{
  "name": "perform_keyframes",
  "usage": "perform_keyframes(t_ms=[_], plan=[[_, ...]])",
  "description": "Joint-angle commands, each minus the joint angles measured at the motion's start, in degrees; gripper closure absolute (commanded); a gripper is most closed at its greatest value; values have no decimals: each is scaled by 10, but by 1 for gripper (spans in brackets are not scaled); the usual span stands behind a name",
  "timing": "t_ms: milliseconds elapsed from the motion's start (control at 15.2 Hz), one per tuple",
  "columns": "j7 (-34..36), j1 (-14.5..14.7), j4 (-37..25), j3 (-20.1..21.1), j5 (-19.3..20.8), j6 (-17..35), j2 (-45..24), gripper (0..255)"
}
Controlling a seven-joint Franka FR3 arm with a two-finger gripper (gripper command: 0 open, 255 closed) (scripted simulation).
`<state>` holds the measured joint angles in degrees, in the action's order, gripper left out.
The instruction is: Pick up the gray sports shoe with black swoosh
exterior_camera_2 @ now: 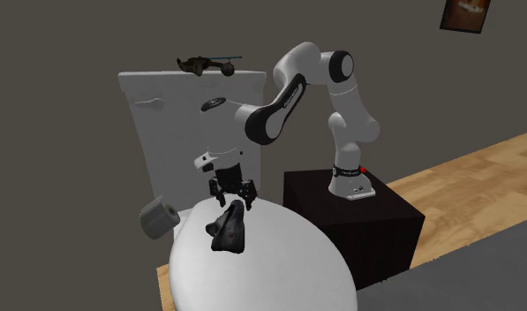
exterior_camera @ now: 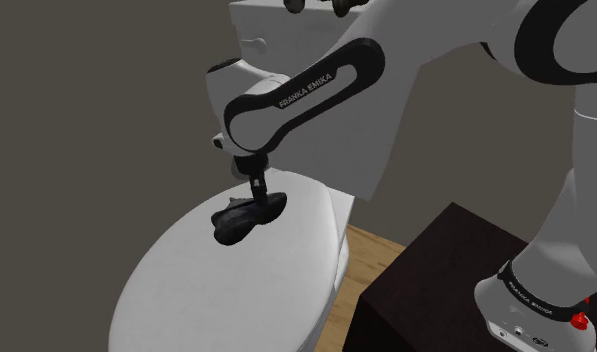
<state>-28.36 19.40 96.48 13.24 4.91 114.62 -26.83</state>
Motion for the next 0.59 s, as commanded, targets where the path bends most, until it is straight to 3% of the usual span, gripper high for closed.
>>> perform_keyframes(t_ms=[0, 66, 132, 528], plan=[[1, 1, 2, -1, 1, 8, -6, 0], [1, 1, 2, -1, 2, 8, -6, 0], [1, 1, 2, -1, 2, 9, -7, 255], [1, 1, 4, -1, 2, 10, -6, 255]])
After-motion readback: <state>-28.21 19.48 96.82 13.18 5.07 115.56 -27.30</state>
